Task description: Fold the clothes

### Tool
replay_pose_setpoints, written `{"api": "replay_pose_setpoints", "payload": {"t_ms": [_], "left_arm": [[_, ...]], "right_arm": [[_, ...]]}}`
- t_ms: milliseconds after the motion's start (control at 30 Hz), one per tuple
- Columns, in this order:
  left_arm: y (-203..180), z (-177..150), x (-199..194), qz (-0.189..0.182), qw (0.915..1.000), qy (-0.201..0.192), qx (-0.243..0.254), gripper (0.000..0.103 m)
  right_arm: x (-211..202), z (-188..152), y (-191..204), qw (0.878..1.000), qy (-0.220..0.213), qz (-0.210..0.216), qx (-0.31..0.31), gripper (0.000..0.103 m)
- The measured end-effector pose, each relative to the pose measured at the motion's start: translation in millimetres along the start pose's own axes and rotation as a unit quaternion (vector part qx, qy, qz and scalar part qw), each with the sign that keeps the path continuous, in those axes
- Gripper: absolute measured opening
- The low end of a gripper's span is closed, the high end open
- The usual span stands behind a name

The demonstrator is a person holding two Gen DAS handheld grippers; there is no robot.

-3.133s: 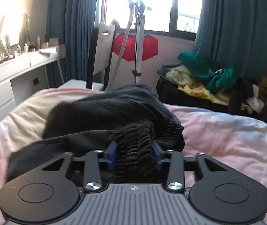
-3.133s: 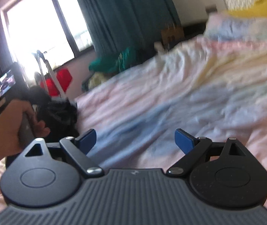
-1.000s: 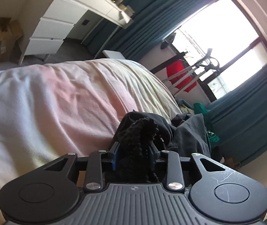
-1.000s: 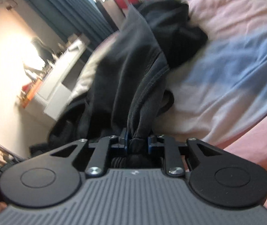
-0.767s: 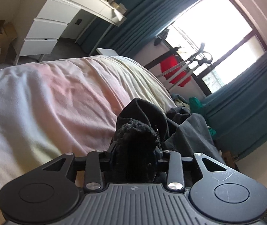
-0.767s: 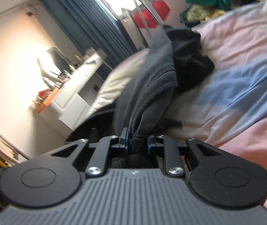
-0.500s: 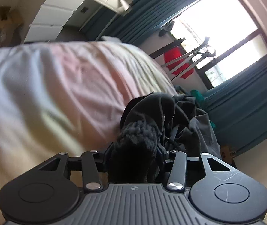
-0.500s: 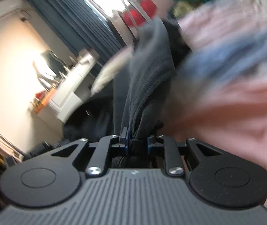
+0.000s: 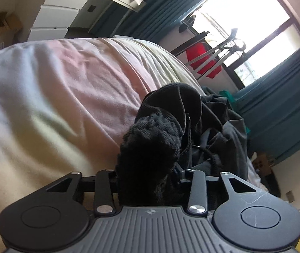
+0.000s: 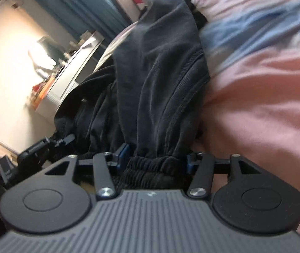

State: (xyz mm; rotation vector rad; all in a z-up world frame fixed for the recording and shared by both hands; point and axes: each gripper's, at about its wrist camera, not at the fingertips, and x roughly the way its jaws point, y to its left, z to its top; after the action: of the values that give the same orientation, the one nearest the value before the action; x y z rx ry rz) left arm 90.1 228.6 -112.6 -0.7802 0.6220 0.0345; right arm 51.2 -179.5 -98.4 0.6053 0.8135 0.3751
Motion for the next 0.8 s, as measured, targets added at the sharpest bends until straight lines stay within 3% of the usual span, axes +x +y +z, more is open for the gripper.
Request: {"api": "replay_pose_setpoints", "payload": {"t_ms": [67, 133, 167, 367, 633, 800], "left_arm": [[-2.4, -0.6, 1.0, 0.004, 0.9999, -0.004, 0.012, 0.032], [-5.0, 0.0, -0.1, 0.007, 0.9997, -0.003, 0.024, 0.028], [-6.6, 0.4, -0.6, 0.008, 0.9995, -0.003, 0.032, 0.026], [-53.9, 30.8, 0.9, 0.022, 0.9881, 0.006, 0.152, 0.017], [-110.2, 147.0, -14.9, 0.002, 0.9876, -0.014, 0.156, 0.016], [-132.6, 233.1, -18.2, 0.025, 0.9807, -0.061, 0.184, 0.016]], "right_arm": [[0.2, -4.4, 1.3, 1.0, -0.014, -0.001, 0.002, 0.052], [-3.9, -6.3, 0.7, 1.0, -0.027, 0.001, 0.01, 0.03], [-7.1, -7.0, 0.4, 0.999, -0.032, 0.005, 0.017, 0.026], [-25.5, -13.9, 6.3, 0.996, -0.043, 0.044, 0.061, 0.023], [-20.0, -27.1, 53.9, 0.978, -0.087, 0.147, 0.124, 0.023], [28.7, -46.1, 116.4, 0.953, -0.094, 0.237, 0.162, 0.023]]}}
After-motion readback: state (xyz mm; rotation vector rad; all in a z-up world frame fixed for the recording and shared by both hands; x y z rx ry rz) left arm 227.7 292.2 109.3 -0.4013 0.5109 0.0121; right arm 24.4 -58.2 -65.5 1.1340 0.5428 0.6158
